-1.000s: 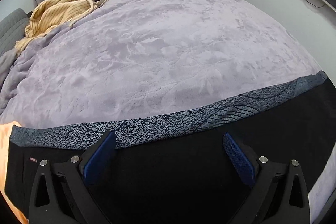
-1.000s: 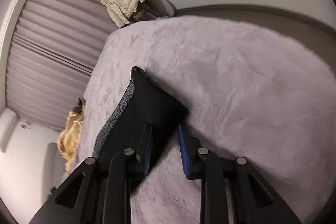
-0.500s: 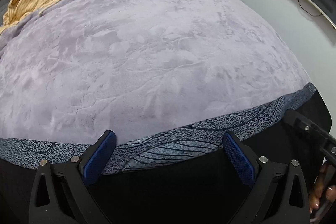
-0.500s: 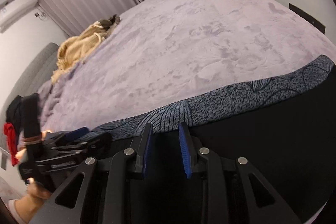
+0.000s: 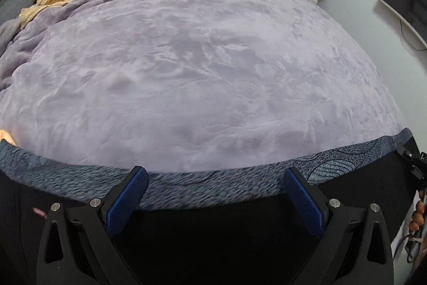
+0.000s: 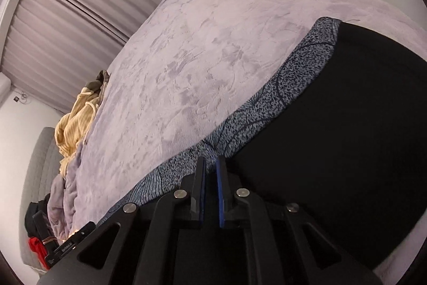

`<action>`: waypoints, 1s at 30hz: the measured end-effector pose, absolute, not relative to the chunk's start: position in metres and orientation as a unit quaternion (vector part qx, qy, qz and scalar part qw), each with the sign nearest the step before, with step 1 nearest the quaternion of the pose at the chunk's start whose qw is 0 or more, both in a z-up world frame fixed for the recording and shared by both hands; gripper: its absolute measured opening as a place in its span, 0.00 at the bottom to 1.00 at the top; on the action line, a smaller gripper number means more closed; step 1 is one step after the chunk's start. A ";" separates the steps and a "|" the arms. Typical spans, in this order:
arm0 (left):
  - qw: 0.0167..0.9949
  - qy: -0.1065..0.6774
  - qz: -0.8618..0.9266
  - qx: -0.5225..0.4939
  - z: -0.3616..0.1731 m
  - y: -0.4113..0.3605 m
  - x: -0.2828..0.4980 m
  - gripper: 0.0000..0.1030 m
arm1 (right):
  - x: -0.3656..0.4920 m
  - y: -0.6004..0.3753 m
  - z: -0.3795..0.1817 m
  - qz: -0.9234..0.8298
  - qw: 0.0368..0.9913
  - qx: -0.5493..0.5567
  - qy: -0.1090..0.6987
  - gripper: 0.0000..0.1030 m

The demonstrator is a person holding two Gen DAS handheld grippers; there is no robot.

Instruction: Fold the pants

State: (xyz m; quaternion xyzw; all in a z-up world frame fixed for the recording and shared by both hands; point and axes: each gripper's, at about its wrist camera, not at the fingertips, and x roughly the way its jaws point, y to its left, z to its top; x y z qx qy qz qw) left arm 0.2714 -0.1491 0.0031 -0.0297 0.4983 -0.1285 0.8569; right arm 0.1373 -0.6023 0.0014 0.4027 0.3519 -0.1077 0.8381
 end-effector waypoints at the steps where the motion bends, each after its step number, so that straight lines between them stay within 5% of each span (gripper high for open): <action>1: 0.860 0.494 -0.127 -0.030 0.009 -0.135 0.267 0.99 | 0.132 -0.600 0.006 -0.106 0.838 0.400 0.355 0.13; 3: 0.866 0.485 -0.117 -0.016 0.018 -0.112 0.256 0.99 | 0.129 -0.589 0.017 -0.090 0.840 0.394 0.361 0.20; 10: 0.878 0.473 -0.050 0.049 0.011 -0.036 0.241 0.99 | 0.168 -0.489 0.052 0.022 0.856 0.336 0.392 0.20; 12: 0.876 0.479 -0.021 0.051 -0.001 -0.006 0.236 0.99 | 0.191 -0.440 0.059 0.066 0.858 0.309 0.405 0.40; 14: 0.871 0.491 0.005 0.037 -0.019 0.028 0.229 0.99 | 0.214 -0.392 0.061 0.110 0.855 0.280 0.422 0.46; 23: 0.866 0.491 -0.004 -0.096 -0.043 0.115 0.209 1.00 | 0.279 -0.200 0.024 0.231 0.824 0.163 0.492 0.38; 30: 0.880 0.467 -0.007 -0.084 -0.047 0.110 0.203 1.00 | 0.339 -0.152 -0.005 0.176 0.829 0.115 0.519 0.33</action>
